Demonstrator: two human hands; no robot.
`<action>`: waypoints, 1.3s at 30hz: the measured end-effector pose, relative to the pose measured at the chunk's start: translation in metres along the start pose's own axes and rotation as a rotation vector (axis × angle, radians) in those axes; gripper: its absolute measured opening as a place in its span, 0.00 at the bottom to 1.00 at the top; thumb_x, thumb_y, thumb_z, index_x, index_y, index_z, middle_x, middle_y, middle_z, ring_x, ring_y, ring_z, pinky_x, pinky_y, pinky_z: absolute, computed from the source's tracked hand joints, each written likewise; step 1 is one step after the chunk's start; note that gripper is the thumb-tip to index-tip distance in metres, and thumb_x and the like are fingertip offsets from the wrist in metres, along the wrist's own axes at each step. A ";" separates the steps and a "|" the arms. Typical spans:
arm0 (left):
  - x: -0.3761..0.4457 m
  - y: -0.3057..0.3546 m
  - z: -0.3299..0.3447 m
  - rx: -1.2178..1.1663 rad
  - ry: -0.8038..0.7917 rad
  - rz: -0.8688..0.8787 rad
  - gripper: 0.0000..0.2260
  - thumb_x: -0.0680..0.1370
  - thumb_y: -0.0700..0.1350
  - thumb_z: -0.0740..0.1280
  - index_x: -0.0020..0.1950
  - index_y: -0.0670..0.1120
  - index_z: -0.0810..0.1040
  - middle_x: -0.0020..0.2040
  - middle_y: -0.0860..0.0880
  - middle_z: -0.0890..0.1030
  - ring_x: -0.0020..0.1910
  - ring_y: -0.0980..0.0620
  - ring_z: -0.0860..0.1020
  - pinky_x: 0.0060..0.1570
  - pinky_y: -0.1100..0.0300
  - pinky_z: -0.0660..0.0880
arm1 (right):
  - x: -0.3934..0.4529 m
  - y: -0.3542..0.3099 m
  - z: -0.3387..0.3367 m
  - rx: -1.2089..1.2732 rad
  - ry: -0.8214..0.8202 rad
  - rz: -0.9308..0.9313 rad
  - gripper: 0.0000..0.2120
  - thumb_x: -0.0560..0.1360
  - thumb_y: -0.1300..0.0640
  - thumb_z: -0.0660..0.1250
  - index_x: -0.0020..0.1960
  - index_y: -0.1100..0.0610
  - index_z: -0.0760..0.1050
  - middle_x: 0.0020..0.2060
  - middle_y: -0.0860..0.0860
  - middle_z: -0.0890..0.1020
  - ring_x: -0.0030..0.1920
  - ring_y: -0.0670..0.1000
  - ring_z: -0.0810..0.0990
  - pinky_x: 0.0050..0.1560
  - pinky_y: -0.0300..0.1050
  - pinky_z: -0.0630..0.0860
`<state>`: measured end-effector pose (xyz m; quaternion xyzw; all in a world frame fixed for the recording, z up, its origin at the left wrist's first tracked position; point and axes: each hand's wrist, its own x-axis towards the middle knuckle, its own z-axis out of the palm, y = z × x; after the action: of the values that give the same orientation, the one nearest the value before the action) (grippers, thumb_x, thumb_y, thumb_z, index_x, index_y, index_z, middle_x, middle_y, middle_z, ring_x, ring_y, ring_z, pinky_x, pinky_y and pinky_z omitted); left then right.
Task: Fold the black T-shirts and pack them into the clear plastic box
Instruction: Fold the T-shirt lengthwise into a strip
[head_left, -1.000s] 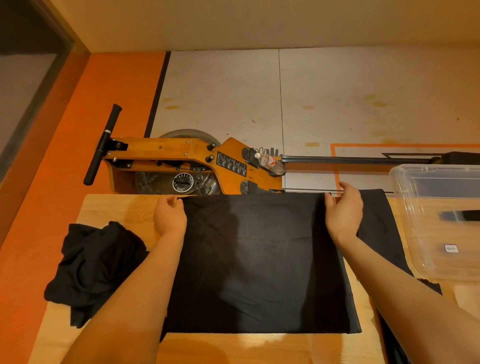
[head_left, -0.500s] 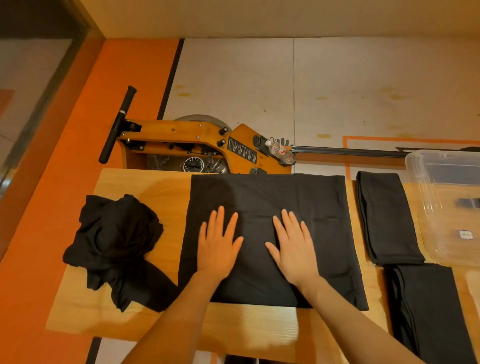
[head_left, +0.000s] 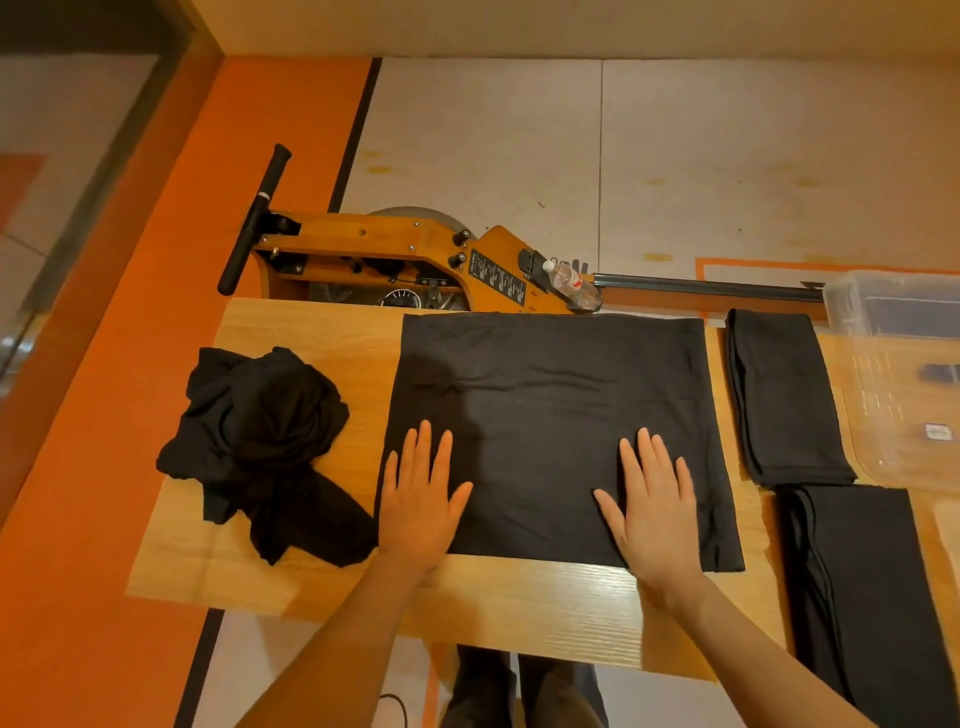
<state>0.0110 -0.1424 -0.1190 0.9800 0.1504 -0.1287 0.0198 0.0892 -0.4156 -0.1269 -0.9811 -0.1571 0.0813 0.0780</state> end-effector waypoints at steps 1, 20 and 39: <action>-0.003 -0.006 0.003 0.005 0.005 -0.021 0.31 0.79 0.61 0.44 0.78 0.47 0.56 0.78 0.41 0.58 0.76 0.42 0.58 0.70 0.43 0.64 | -0.001 0.005 -0.001 0.000 0.002 0.021 0.34 0.79 0.36 0.43 0.78 0.56 0.59 0.78 0.55 0.59 0.78 0.55 0.53 0.76 0.56 0.52; -0.065 -0.041 0.004 -0.013 -0.013 0.063 0.28 0.80 0.62 0.48 0.77 0.49 0.59 0.77 0.40 0.60 0.75 0.41 0.60 0.68 0.42 0.64 | -0.077 0.048 -0.009 -0.017 -0.018 0.187 0.32 0.81 0.36 0.49 0.79 0.51 0.53 0.79 0.57 0.55 0.79 0.58 0.48 0.75 0.58 0.52; -0.073 -0.061 -0.014 -0.108 0.006 0.042 0.10 0.79 0.47 0.64 0.60 0.53 0.73 0.58 0.52 0.75 0.56 0.51 0.72 0.54 0.58 0.67 | -0.075 0.028 -0.050 0.681 0.141 0.902 0.10 0.79 0.57 0.67 0.52 0.65 0.75 0.45 0.60 0.78 0.43 0.56 0.74 0.50 0.54 0.75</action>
<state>-0.0715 -0.1043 -0.0860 0.9808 0.1366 -0.1172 0.0749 0.0363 -0.4723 -0.0735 -0.8737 0.3179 0.0871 0.3577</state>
